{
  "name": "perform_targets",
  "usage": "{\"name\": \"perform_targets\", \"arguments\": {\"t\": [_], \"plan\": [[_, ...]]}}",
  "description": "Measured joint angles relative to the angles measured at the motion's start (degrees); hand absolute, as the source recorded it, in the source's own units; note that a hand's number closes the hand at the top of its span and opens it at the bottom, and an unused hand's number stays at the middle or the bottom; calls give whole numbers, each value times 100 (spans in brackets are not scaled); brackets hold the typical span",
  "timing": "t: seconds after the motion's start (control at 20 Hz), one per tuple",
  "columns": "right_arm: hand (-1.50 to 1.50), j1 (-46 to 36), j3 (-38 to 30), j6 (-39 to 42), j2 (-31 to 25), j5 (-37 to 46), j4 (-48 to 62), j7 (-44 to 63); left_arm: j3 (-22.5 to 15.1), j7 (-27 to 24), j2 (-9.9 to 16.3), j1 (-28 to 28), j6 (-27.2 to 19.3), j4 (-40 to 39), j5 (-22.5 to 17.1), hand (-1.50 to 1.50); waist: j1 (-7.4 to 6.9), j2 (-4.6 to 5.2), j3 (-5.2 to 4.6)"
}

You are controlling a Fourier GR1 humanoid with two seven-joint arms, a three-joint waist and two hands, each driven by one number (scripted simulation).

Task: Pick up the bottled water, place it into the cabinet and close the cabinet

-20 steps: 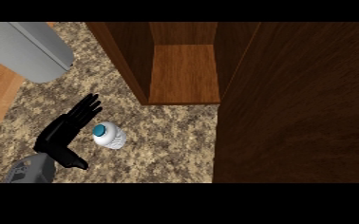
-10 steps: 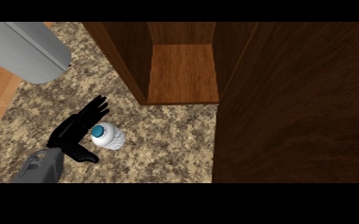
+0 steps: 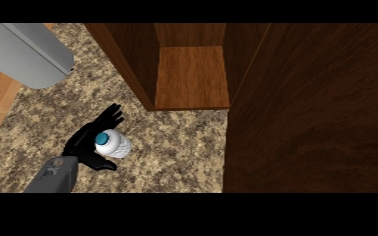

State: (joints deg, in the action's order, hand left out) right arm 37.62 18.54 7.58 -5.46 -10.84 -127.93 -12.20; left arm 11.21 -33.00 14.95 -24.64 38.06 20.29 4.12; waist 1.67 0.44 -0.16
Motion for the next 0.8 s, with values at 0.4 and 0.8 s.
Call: {"name": "perform_targets", "arguments": {"t": [0.4, 0.8], "plan": [[-150, -11, 24, -3, -11, -14, 29, -35, 12, 16, -48, -132, 235, -306, -142, -150, 1, -13, 22], [-150, -116, 46, -23, 32, -24, 225, -67, 63, 344, -129, -251, 552, -408, -379, -150, -22, -22, 42]]}}
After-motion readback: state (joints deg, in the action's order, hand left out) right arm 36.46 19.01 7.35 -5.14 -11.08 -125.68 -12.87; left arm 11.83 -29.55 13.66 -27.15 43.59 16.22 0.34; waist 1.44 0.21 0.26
